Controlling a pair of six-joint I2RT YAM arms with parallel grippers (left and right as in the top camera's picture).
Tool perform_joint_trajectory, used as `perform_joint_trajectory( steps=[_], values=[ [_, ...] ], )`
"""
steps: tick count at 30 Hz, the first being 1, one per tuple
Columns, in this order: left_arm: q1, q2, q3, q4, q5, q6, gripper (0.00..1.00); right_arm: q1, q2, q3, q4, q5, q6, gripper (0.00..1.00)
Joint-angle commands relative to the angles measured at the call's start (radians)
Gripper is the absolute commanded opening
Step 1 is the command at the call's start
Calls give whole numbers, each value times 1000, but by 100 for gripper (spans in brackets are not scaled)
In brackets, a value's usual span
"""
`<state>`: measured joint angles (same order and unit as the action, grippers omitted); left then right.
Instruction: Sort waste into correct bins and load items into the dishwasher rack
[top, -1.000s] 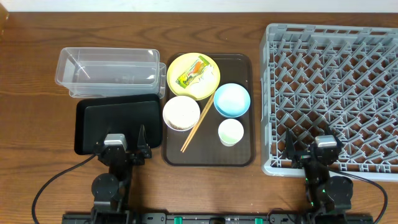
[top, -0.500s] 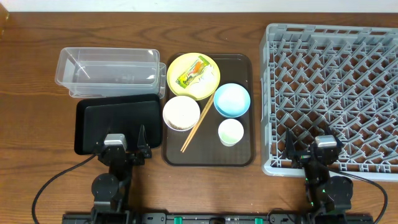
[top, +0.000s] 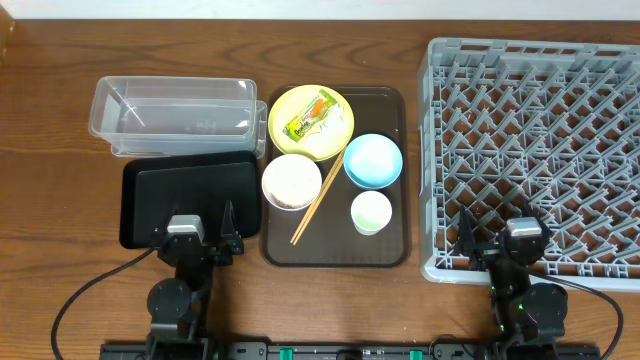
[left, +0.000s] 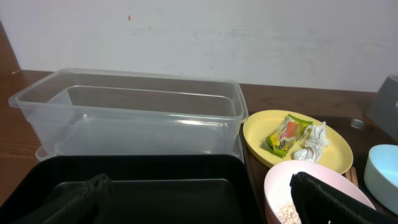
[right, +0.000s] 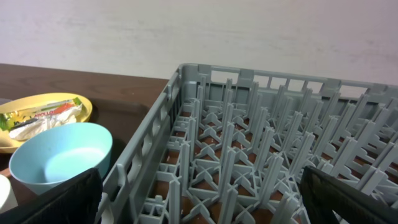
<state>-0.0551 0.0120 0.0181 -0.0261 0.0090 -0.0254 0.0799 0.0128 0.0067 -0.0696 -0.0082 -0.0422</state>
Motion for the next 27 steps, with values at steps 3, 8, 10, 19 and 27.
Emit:
perform_joint_trajectory(
  steps=[3, 8, 10, 19, 27],
  values=[
    [4, -8, -14, -45, -17, -3, 94, 13, -5, -1, -4, 0, 2, 99],
    [4, 2, -4, -59, -17, -39, 94, 12, 5, 5, -13, 34, 73, 99],
    [4, 29, 25, -101, -17, -39, 94, 12, 25, 25, -34, 34, 104, 99],
    [4, 335, 278, -209, -17, -39, 94, 12, 300, 259, -183, 79, 123, 99],
    [4, 783, 714, -583, -12, -39, 94, 12, 681, 547, -349, 82, 123, 99]
  ],
)
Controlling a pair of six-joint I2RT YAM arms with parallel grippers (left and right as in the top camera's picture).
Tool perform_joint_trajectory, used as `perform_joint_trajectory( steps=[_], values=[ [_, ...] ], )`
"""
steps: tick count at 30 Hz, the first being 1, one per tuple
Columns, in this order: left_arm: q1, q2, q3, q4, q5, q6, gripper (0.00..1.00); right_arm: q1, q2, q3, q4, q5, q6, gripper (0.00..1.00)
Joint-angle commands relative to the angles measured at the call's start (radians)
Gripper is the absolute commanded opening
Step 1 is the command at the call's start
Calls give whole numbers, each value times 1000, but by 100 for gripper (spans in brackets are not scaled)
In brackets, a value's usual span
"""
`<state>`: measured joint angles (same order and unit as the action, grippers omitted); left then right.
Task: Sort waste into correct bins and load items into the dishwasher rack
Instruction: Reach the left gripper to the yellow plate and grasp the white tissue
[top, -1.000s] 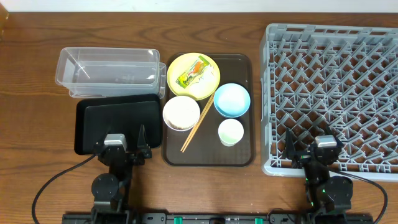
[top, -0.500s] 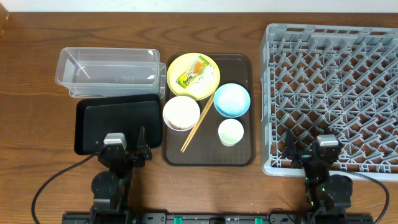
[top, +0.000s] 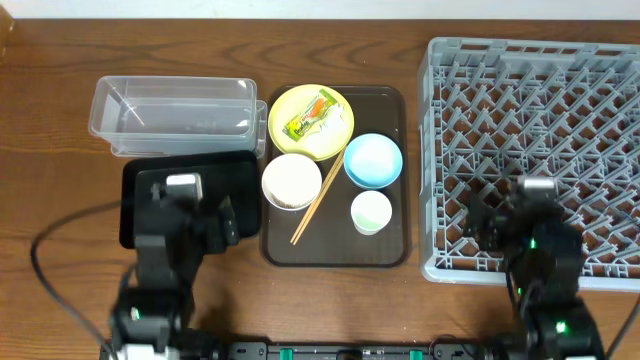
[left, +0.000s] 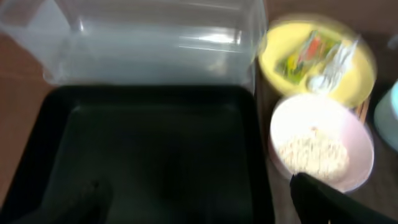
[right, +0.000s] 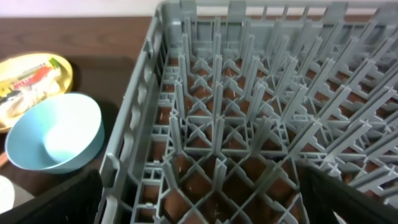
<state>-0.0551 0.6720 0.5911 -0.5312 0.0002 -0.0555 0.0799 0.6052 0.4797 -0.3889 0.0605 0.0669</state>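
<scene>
A brown tray (top: 385, 250) holds a yellow plate (top: 335, 135) with a green-orange wrapper (top: 308, 116) and crumpled paper (left: 329, 65). Also on it are a pale bowl (top: 291, 181) with food scraps (left: 311, 149), wooden chopsticks (top: 316, 204), a blue bowl (top: 373, 160) and a small cup (top: 371, 212). The grey dishwasher rack (top: 535, 150) stands at the right. My left gripper (top: 197, 212) hangs open over the black bin (top: 145, 185), empty. My right gripper (top: 512, 215) hangs open over the rack's front left part (right: 211, 143), empty.
A clear plastic bin (top: 175, 110) stands behind the black bin, at the far left. The blue bowl (right: 53, 134) lies just left of the rack's wall (right: 134, 124). Bare wooden table (top: 60, 150) runs around the bins and the rack.
Both arms have left their low spots at the table's front edge. The left gripper is now over the black bin and the right over the rack's front, both looking more steeply down.
</scene>
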Motion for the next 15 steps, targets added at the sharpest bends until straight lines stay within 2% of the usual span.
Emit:
perform_joint_trajectory(
  steps=[1, 5, 8, 11, 15],
  values=[
    [4, 180, 205, -145, 4, -9, 94, 12, 133, 109, -55, 10, 14, 99],
    [4, 347, 391, -352, 18, -9, 94, 12, 260, 217, -141, 9, 14, 99],
    [4, 421, 454, -422, 19, -10, 94, 12, 320, 258, -169, -7, 14, 99],
    [4, 446, 462, -398, 96, -12, 94, 12, 342, 263, -169, -11, 15, 99],
    [3, 468, 474, -267, 200, -12, 94, 12, 341, 263, -168, -20, 14, 99]
  ],
)
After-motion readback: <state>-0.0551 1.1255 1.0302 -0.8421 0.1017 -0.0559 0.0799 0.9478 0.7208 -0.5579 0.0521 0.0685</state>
